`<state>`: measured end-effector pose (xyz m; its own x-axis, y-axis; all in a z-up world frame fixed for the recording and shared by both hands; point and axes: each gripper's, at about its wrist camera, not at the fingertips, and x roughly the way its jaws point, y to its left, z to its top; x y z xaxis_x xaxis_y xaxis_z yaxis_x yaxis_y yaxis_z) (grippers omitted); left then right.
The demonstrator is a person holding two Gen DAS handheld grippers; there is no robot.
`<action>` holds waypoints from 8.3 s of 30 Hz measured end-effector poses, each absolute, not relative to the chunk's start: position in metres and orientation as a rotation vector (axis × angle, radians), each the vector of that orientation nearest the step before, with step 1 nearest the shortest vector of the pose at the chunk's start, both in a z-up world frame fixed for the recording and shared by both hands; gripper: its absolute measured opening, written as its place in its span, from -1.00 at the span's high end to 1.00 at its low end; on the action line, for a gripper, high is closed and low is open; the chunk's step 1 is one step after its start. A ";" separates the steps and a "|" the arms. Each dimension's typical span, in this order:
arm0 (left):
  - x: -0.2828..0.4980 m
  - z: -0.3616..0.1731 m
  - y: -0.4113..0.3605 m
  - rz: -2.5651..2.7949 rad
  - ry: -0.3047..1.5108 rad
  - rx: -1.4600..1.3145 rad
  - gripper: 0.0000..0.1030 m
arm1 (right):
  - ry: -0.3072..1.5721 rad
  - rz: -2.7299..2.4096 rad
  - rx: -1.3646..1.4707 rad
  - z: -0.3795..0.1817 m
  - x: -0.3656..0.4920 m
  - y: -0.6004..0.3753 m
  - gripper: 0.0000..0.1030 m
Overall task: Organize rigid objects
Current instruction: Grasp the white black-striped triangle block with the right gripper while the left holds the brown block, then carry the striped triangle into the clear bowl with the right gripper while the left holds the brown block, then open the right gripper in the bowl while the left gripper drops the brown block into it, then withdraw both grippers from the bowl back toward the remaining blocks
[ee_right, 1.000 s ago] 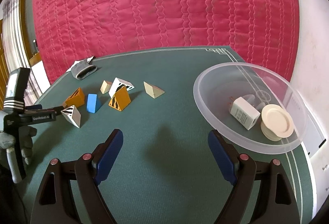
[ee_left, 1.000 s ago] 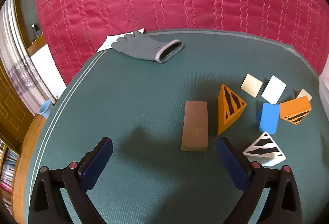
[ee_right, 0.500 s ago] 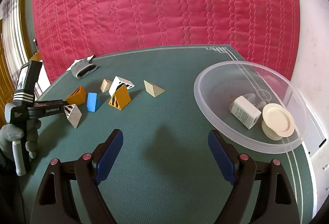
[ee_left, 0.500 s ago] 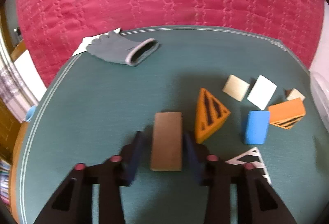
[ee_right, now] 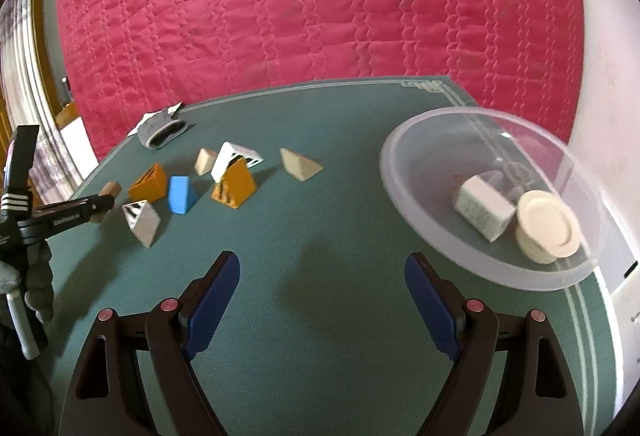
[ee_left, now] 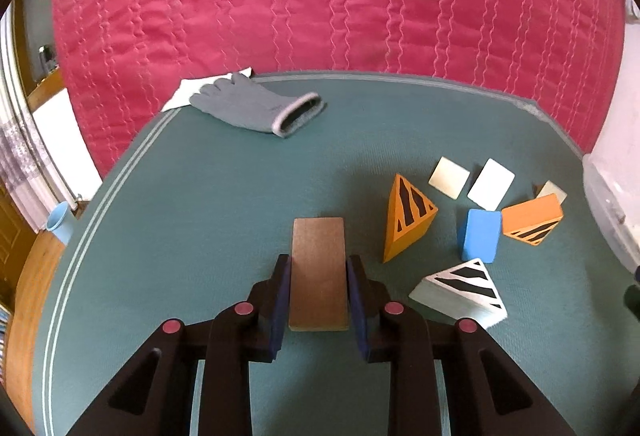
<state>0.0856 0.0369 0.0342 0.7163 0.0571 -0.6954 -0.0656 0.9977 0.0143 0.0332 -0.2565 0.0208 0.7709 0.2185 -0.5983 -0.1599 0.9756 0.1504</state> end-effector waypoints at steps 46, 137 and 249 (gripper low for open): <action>0.064 0.045 0.060 0.070 0.755 -0.098 0.44 | 0.811 0.578 -0.066 0.005 0.117 -0.070 -0.03; 0.054 0.058 -0.091 -0.168 0.762 0.100 0.45 | 0.567 -0.175 0.384 0.050 0.110 -0.440 0.11; 0.114 0.042 -0.017 0.158 0.761 -0.005 -0.74 | 0.426 -0.146 0.143 0.056 0.070 -0.372 -0.12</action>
